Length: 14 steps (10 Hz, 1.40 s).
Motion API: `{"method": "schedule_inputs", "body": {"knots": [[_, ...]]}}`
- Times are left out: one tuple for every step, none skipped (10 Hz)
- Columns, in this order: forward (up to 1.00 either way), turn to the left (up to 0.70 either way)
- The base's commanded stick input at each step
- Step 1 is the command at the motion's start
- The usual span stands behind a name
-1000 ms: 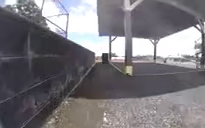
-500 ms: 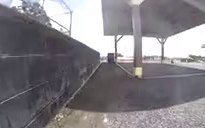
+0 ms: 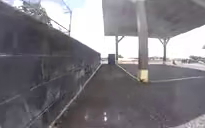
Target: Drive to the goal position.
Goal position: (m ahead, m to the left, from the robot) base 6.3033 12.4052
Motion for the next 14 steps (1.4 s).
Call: {"method": "schedule_inputs", "body": {"knots": [[0.7,0.0],[0.7,0.0],[0.7,0.0],[0.7,0.0],[0.7,0.0],[0.7,0.0],[0.7,0.0],[0.7,0.0],[0.7,0.0],[0.7,0.0],[0.7,0.0],[0.7,0.0],[0.7,0.0],[0.7,0.0]]}}
